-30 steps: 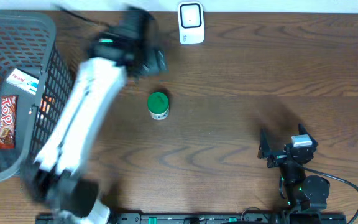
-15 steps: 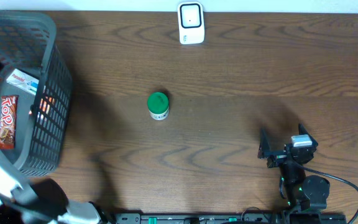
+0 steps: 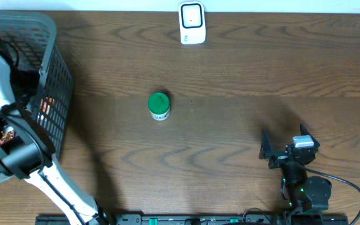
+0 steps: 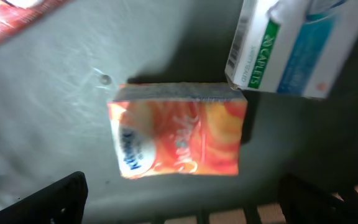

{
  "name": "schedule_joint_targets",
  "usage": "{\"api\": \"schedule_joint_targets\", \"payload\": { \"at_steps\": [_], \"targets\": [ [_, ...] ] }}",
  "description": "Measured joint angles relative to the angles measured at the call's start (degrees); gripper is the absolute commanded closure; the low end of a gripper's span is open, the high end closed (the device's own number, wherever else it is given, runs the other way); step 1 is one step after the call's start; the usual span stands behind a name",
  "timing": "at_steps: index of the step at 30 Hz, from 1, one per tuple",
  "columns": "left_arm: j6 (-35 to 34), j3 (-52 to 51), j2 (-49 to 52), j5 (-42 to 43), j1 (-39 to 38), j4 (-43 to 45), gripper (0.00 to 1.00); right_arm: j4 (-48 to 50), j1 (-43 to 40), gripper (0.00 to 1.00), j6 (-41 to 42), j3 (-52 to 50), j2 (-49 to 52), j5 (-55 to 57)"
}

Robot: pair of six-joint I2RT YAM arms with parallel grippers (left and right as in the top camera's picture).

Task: Scan the item barcode
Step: 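Reach the left gripper into the basket and grasp the orange snack box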

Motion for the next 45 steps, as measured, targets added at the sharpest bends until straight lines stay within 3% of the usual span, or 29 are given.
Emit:
{"api": "schedule_joint_targets", "payload": {
  "at_steps": [12, 13, 15, 17, 28, 32, 39, 42, 45],
  "targets": [
    [-5.2, -5.7, 3.0, -1.9, -1.5, 8.4, 0.02, 0.0, 0.0, 0.01, 0.0, 0.0, 0.0, 0.0],
    [-5.4, -6.4, 2.7, -1.9, -1.5, 9.3, 0.04, 0.0, 0.0, 0.01, 0.0, 0.0, 0.0, 0.0],
    [-5.6, -7.9, 1.9, -1.8, -1.5, 11.1, 0.20, 0.0, 0.0, 0.01, 0.0, 0.0, 0.0, 0.0],
    [-5.5, -8.5, 1.6, -1.7, -1.5, 11.7, 0.28, 0.0, 0.0, 0.01, 0.0, 0.0, 0.0, 0.0],
    [-2.1, -8.7, -0.6, -2.4, -0.6, 7.7, 0.31, 0.0, 0.0, 0.01, 0.0, 0.0, 0.0, 0.0],
    [-0.7, -7.3, -9.8, -2.6, 1.7, 5.4, 0.31, 0.0, 0.0, 0.01, 0.0, 0.0, 0.0, 0.0],
    [-0.1, -1.1, -40.1, 3.3, 3.1, 7.0, 0.31, 0.0, 0.0, 0.01, 0.0, 0.0, 0.0, 0.0],
    [0.1, -0.3, -49.0, 6.6, -2.8, 6.8, 0.31, 0.0, 0.0, 0.01, 0.0, 0.0, 0.0, 0.0],
    [0.3, -0.1, -53.7, 8.5, -15.5, 6.9, 0.31, 0.0, 0.0, 0.01, 0.0, 0.0, 0.0, 0.0]
  ]
}}
